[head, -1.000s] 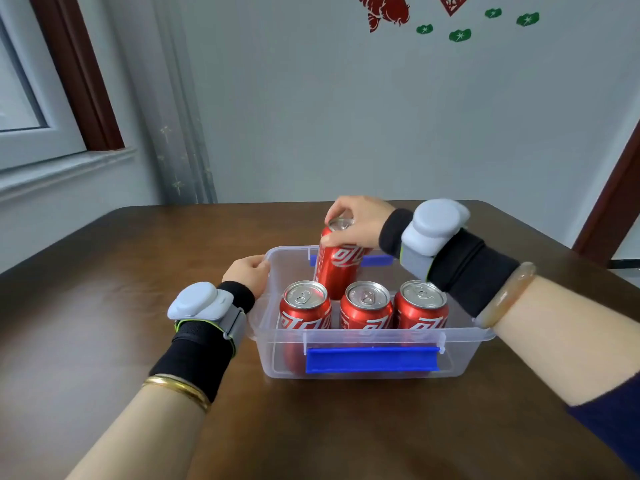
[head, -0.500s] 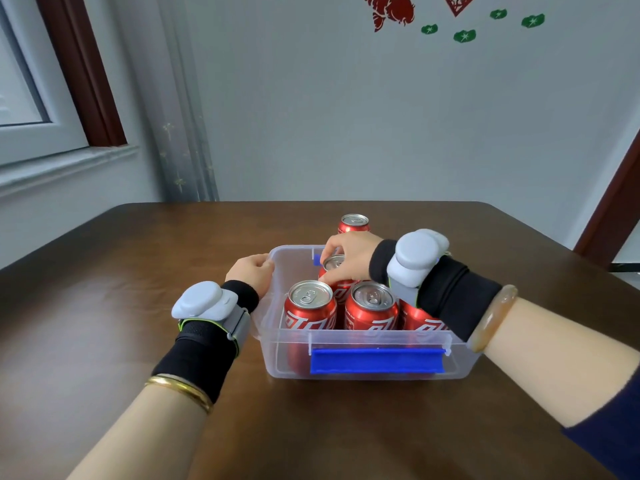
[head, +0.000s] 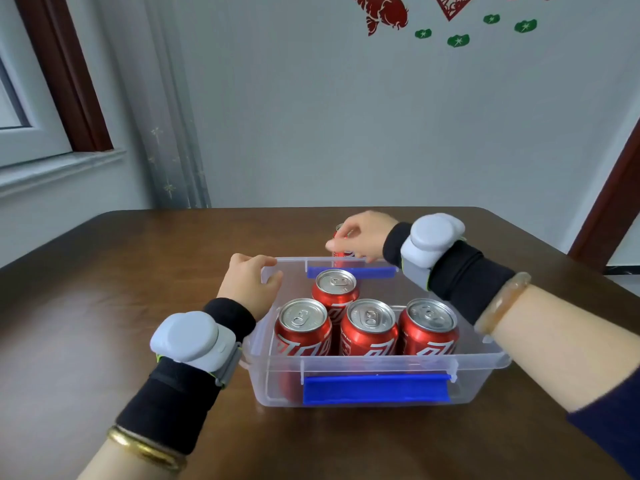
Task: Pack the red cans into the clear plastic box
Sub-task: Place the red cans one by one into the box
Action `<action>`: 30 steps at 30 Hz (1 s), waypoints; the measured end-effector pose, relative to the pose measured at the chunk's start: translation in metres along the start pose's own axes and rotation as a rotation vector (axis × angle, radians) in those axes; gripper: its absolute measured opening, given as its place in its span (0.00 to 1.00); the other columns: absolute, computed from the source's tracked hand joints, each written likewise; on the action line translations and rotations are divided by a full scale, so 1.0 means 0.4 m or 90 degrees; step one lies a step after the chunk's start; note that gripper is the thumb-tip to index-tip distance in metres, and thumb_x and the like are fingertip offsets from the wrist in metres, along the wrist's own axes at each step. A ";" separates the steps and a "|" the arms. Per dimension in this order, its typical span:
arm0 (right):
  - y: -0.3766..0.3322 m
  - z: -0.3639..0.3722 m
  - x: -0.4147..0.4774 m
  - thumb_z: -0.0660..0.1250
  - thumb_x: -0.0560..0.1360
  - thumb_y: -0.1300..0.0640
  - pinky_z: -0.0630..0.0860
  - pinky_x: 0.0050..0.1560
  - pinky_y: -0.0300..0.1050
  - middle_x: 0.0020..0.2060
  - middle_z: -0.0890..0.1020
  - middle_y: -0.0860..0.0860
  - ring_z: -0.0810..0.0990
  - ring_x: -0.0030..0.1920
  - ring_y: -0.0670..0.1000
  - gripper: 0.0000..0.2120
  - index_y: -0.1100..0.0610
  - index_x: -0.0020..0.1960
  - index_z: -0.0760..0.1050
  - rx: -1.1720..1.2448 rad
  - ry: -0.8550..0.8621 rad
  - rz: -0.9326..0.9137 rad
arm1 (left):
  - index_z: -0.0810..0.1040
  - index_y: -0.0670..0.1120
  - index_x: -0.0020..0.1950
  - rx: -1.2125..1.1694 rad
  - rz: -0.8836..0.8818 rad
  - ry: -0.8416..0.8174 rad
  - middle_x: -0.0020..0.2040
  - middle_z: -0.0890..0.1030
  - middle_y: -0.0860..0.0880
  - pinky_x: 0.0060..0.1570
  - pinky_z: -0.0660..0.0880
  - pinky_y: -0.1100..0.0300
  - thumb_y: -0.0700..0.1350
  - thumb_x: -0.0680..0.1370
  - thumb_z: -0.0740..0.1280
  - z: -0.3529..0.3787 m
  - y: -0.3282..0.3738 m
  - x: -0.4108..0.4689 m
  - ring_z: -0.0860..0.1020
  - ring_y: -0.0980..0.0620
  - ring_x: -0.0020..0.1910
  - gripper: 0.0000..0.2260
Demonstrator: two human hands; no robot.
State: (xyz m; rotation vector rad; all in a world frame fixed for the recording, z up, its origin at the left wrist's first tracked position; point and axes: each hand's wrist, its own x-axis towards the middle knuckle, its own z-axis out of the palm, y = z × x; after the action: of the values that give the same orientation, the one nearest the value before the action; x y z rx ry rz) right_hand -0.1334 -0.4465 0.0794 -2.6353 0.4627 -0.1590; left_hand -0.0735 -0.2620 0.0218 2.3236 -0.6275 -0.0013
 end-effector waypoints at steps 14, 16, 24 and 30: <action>0.092 0.042 0.240 0.67 0.71 0.41 0.63 0.72 0.51 0.73 0.67 0.52 0.67 0.72 0.57 0.36 0.54 0.74 0.61 -0.201 -0.056 0.075 | 0.69 0.41 0.70 0.047 0.042 -0.027 0.73 0.64 0.44 0.67 0.62 0.62 0.38 0.79 0.57 0.016 -0.022 0.013 0.68 0.47 0.70 0.19; 0.090 0.043 0.234 0.68 0.72 0.47 0.66 0.70 0.48 0.71 0.70 0.53 0.71 0.69 0.57 0.32 0.56 0.72 0.65 -0.165 -0.050 0.060 | 0.69 0.41 0.70 0.051 0.040 -0.025 0.73 0.64 0.45 0.67 0.62 0.62 0.38 0.79 0.57 0.016 -0.023 0.014 0.68 0.47 0.70 0.19; 0.089 -0.009 0.151 0.73 0.69 0.52 0.71 0.61 0.43 0.62 0.79 0.53 0.77 0.62 0.55 0.25 0.56 0.64 0.74 -0.024 0.102 -0.010 | 0.72 0.41 0.68 0.061 0.037 -0.012 0.72 0.66 0.45 0.68 0.63 0.60 0.38 0.78 0.58 0.017 -0.017 0.009 0.69 0.46 0.69 0.18; 0.035 -0.108 0.044 0.75 0.67 0.49 0.67 0.52 0.35 0.59 0.81 0.50 0.78 0.60 0.51 0.23 0.53 0.61 0.77 0.036 0.224 -0.054 | 0.73 0.41 0.67 0.073 0.026 -0.009 0.72 0.68 0.43 0.68 0.65 0.56 0.40 0.78 0.59 0.009 -0.010 -0.010 0.69 0.45 0.70 0.17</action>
State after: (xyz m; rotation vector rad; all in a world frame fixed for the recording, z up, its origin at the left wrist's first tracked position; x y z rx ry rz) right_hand -0.1290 -0.4825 0.1119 -2.5774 0.4526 -0.6607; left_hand -0.0758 -0.2602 0.0161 2.4222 -0.6984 0.0380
